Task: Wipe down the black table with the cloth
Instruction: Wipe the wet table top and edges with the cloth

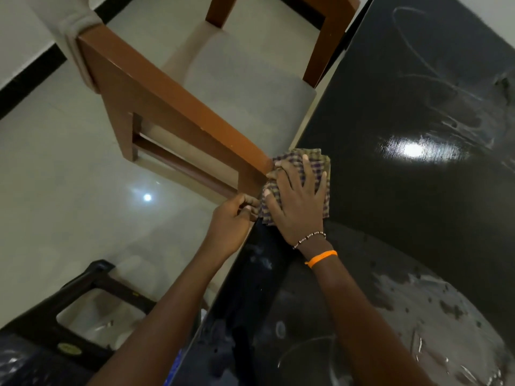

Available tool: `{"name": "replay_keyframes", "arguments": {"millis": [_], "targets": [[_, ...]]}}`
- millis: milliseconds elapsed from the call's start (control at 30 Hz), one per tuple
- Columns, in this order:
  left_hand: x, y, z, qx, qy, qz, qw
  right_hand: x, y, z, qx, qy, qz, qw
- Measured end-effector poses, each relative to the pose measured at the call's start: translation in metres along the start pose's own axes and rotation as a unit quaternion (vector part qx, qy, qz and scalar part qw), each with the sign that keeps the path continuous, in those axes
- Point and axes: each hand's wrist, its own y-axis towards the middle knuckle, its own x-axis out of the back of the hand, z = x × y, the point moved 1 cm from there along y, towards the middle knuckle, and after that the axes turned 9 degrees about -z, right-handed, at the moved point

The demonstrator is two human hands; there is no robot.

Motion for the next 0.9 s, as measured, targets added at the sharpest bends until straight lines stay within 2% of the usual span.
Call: {"name": "replay_keyframes", "arguments": {"millis": [133, 233, 367, 567, 700, 800, 900], "targets": [[0.0, -0.001, -0.002, 0.018, -0.014, 0.011, 1.0, 0.003, 0.014, -0.016, 0.033, 0.007, 0.023, 0.999], [0.002, -0.001, -0.001, 0.019, -0.019, 0.03, 0.999, 0.0, 0.048, -0.037, -0.005, 0.004, 0.024, 1.0], [0.011, -0.008, 0.002, 0.023, -0.035, 0.017, 0.999, -0.004, 0.064, -0.043, -0.058, -0.014, 0.02, 0.998], [0.024, -0.027, 0.011, 0.049, -0.043, -0.008, 0.998, 0.0, -0.028, 0.02, -0.058, -0.014, 0.017, 0.998], [0.027, -0.038, 0.022, 0.076, -0.023, -0.028, 0.996, 0.0, -0.106, 0.069, -0.024, 0.021, 0.031, 0.999], [0.026, -0.047, 0.028, 0.098, -0.003, -0.054, 0.994, 0.001, -0.113, 0.071, -0.012, 0.018, 0.027, 0.999], [0.019, -0.058, 0.028, 0.066, -0.021, -0.105, 0.992, -0.001, -0.087, 0.061, -0.011, 0.009, 0.023, 1.0]]}}
